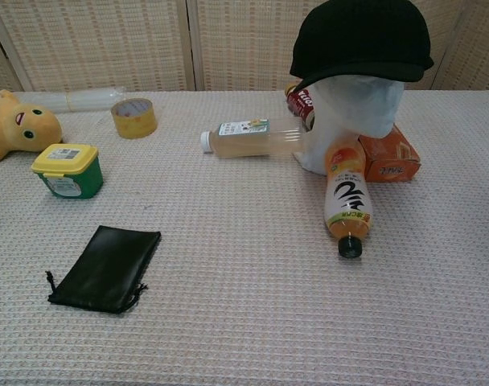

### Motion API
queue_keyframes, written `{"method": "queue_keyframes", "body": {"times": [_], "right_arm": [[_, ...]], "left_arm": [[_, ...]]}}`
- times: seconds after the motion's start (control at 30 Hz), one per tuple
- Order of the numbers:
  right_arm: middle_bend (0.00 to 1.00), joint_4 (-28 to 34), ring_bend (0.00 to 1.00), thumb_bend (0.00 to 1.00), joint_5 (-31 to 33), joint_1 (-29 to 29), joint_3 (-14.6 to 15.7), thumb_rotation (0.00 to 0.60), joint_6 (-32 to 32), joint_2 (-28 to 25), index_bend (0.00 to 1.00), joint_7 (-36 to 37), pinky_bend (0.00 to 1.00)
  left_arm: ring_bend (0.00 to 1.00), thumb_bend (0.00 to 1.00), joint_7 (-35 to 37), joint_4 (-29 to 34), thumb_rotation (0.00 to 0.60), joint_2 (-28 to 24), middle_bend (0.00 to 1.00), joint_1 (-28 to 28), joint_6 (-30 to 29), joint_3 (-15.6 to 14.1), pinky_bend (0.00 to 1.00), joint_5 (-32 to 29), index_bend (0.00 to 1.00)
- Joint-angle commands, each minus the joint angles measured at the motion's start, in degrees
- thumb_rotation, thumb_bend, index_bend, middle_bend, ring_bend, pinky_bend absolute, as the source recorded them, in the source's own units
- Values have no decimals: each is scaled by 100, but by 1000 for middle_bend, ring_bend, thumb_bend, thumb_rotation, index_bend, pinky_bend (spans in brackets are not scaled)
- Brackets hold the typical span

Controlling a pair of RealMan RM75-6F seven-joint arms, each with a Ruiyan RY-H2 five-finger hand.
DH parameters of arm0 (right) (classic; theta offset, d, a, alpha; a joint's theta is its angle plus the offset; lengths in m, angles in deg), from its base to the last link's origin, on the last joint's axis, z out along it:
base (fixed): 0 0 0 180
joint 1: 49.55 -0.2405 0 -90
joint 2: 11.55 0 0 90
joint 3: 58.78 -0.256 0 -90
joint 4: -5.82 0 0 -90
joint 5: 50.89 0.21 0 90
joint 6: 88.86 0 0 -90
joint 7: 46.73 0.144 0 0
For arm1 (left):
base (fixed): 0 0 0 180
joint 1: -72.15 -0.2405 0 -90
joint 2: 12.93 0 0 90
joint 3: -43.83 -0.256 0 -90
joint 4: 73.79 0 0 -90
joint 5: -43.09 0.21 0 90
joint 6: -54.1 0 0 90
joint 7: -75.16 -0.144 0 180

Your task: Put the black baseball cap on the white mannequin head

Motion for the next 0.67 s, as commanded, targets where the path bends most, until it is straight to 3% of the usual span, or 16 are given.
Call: {"method": "queue_keyframes", "body": {"times": [0.03, 0.17, 0.23, 0.33, 0.67], "right_arm": [[0, 297, 0, 93, -61, 322, 229, 600, -216, -332, 0, 133, 0], [0, 268, 0, 89, 41, 1080, 623, 600, -634, -854, 0, 378, 0], [0, 290, 0, 83, 222, 1493, 1046, 600, -489, -1366, 0, 626, 0], [0, 377, 0, 84, 450, 1616, 1182, 600, -54, -1774, 0, 834, 0], [0, 681, 0, 84, 771, 1610, 855, 600, 737, -2209, 0, 1167, 0]], "left_arm": [[0, 159, -16, 6, 600, -4, 0, -4, -4, -5, 134, 8, 37], [0, 158, -186, 60, 600, -37, 0, -19, -15, -39, 132, 54, 37], [0, 158, -447, 69, 600, -4, 0, -41, -55, -52, 131, 101, 37], [0, 159, -725, 25, 600, 117, 0, -82, -184, -20, 127, 145, 37], [0, 158, -670, -198, 600, 370, 0, -226, -861, 86, 126, 465, 37]]}}
